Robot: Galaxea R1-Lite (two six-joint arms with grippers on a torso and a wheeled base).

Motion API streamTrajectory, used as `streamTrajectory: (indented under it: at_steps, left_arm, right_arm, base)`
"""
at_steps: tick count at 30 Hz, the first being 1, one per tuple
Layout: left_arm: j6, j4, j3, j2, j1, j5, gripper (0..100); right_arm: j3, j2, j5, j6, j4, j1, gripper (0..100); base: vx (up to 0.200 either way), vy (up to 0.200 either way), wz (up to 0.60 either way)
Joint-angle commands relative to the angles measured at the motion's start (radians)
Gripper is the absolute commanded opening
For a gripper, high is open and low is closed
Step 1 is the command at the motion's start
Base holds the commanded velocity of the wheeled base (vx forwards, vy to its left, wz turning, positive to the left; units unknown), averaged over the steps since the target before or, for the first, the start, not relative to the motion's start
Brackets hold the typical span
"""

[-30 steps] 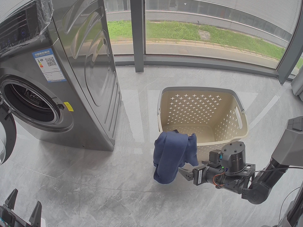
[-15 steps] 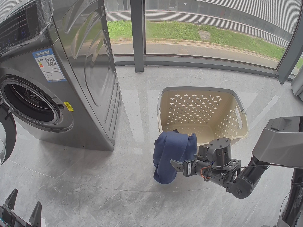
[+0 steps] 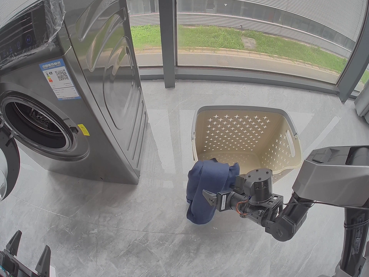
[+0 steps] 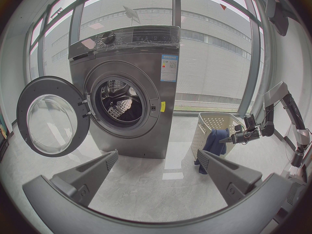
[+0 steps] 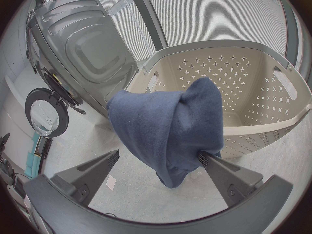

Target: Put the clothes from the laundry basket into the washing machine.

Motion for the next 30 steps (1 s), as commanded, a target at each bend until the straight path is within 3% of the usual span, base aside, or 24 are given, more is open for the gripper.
streamTrajectory:
  at_steps: [1, 14, 22, 29, 30]
  left_arm:
    - [-0.001, 0.000, 0.018, -0.016, 0.000, -0.001, 100]
    - [-0.002, 0.000, 0.018, -0.016, 0.000, 0.000, 100]
    - [-0.001, 0.000, 0.018, -0.016, 0.000, 0.000, 100]
    - [-0.002, 0.000, 0.018, -0.016, 0.000, 0.000, 100]
    - [-0.001, 0.000, 0.018, -0.016, 0.000, 0.000, 100]
  right_arm:
    - [-0.003, 0.008, 0.000, 0.002, -0.001, 0.009, 0]
    - [0.019, -0.012, 0.001, 0.008, -0.052, 0.033, 0]
    - [0.106, -0.104, 0.000, 0.009, -0.049, 0.042, 0]
    - [0.111, -0.075, -0.002, 0.000, -0.052, 0.036, 0]
    - [0.105, -0.069, -0.002, 0.000, -0.054, 0.033, 100]
  base:
    - [0.000, 0.000, 0.00]
    - [0.000, 0.000, 0.00]
    - [0.000, 0.000, 0.00]
    - [0.000, 0.000, 0.00]
    - [0.000, 0.000, 0.00]
